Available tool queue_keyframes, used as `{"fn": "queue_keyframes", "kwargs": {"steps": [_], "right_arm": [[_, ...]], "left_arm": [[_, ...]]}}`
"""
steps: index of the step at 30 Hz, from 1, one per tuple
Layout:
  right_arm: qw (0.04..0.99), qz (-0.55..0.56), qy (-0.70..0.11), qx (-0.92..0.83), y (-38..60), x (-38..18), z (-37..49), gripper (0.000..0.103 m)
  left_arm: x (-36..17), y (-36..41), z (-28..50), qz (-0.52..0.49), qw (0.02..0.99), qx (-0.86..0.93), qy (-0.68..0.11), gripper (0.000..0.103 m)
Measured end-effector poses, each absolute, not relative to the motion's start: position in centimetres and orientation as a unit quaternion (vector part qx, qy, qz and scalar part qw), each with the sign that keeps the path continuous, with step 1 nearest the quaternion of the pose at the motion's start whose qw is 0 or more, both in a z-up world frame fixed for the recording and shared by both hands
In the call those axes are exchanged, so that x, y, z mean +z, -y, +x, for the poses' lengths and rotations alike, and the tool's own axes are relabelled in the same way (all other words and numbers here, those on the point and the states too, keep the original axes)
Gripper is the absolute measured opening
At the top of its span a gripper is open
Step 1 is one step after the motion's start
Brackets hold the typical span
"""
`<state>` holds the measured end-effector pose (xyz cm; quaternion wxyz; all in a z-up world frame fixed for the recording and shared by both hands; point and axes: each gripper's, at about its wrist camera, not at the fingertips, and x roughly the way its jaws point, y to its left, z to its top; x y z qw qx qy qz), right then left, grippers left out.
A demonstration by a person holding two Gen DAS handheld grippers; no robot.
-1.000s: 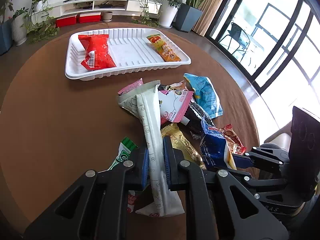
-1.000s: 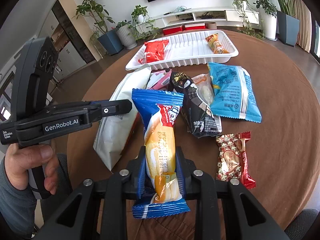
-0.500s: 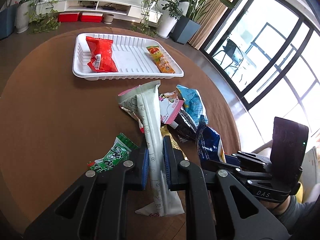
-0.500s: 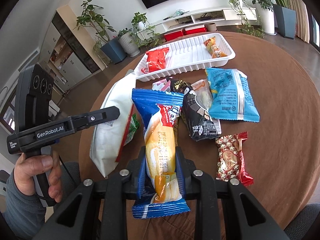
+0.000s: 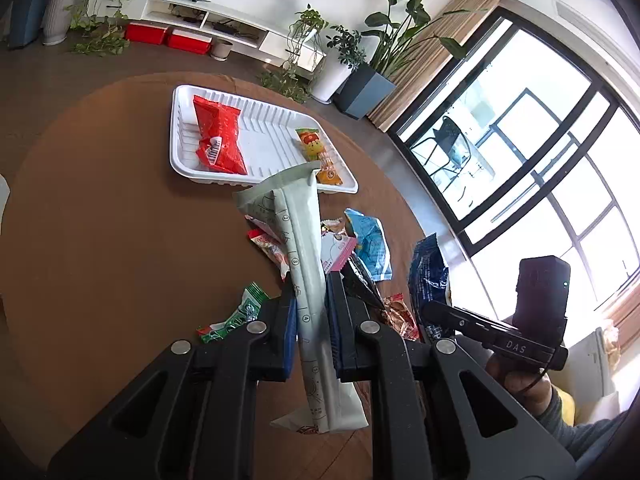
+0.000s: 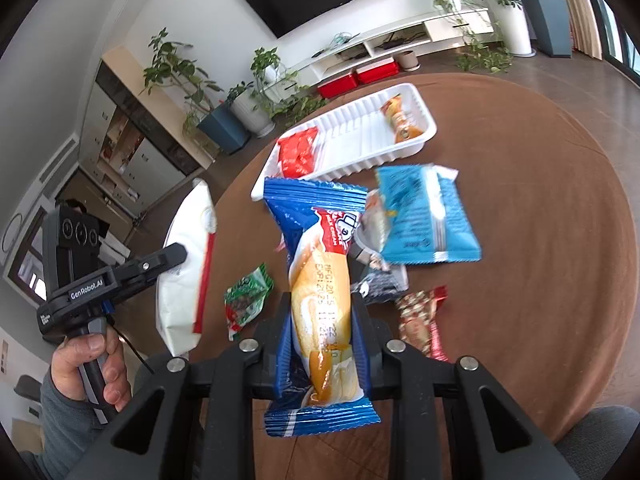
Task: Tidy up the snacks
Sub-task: 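Carry the white packet with the left gripper while the right gripper carries the blue bread packet to the tray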
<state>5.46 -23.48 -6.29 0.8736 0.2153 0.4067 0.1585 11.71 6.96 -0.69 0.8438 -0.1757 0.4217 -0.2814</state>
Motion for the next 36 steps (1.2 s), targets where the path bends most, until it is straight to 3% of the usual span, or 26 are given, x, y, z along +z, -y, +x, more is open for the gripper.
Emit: {"fn": "queue_keyframes", "kwargs": {"steps": [11, 20, 36], "right_arm": [[0.898, 0.226, -0.368, 0.090, 31.0, -2.9, 8.1, 0.028], [0.910, 0.175, -0.360, 0.105, 30.6, 1.2, 16.5, 0.028], [0.875, 0.108, -0.450, 0.140, 23.6, -3.1, 31.2, 0.028]], "left_arm": [[3.0, -10.1, 16.5, -0.179, 0.864, -0.256, -0.395, 0.012], [6.4, -5.7, 24.0, -0.125, 0.869, -0.269, -0.396, 0.012], [-0.6, 0.7, 37.0, -0.094, 0.848, -0.245, -0.460, 0.012]]}}
